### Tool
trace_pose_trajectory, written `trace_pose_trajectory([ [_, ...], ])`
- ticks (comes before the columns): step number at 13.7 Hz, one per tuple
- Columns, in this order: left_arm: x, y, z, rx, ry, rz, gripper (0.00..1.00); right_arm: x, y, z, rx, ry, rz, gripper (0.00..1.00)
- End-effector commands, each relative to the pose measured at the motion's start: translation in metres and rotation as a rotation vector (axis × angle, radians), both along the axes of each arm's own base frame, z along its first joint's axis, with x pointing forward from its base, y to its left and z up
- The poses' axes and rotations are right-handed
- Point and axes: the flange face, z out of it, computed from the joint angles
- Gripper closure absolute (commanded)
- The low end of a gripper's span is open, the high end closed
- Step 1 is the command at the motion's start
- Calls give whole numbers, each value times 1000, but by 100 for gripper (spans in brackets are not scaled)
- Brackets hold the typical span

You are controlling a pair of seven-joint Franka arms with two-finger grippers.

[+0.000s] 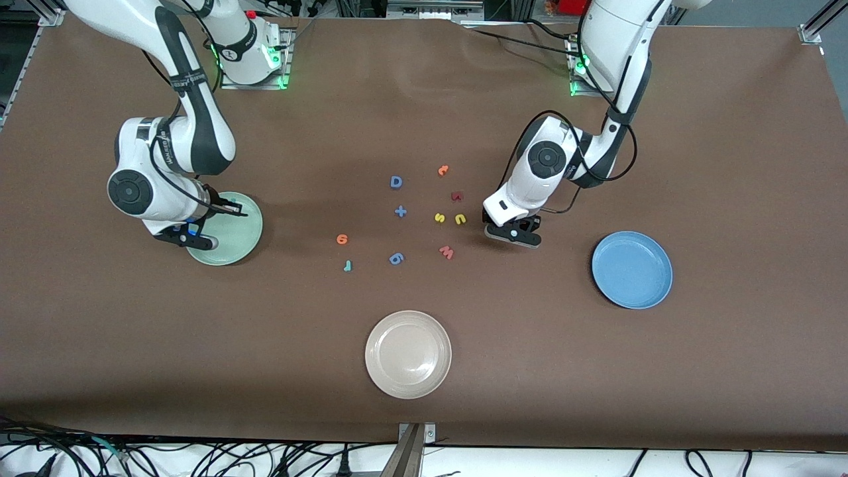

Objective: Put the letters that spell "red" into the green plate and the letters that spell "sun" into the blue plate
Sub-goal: 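Drop the teal p into the green plate while the left gripper grasps the green u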

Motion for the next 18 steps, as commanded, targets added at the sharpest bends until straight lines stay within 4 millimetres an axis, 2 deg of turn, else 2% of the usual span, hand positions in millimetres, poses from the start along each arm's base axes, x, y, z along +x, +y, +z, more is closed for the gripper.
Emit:
trace_pose_trajectory([
  [1, -3, 1, 7, 5, -18, -8, 54, -15, -7, -20, 8, 5, -3, 97],
  [3, -2, 2, 5, 7, -15, -5, 67, -19, -17, -35, -5, -5, -15, 97],
  [6, -3, 2, 3, 8, -13, -4, 84, -18, -19, -40, -8, -10, -17, 96],
  [7, -2, 3, 1, 10, -11, -2, 88, -19, -19, -40, -8, -9, -17, 93],
  [8, -2, 3, 1, 11, -11, -4, 91, -19, -19, -40, -8, -3, -17, 84],
  [9, 0, 5, 3, 11, -11, -2, 92, -19, -19, -40, -8, -1, -17, 58],
  [10, 2, 6, 8, 11, -13, -2, 93, -19, -18, -39, -7, -2, -19, 23],
  [11, 10, 6, 17, 13, -4, 3, 95, -18, -18, -36, -6, -8, -19, 3],
  [12, 18, 4, 25, 28, 24, 1, 95, -16, -17, -31, -6, -16, -30, 1],
  [14, 37, 3, 54, 50, 67, 8, 95, -9, -6, -15, -4, -22, -47, 1],
  [15, 48, 7, 66, 60, 87, 14, 95, -5, 7, -7, -7, -21, -60, 1],
  [18, 80, 25, 105, 57, 108, 36, 95, 13, 68, 14, -13, -70, -103, 1],
])
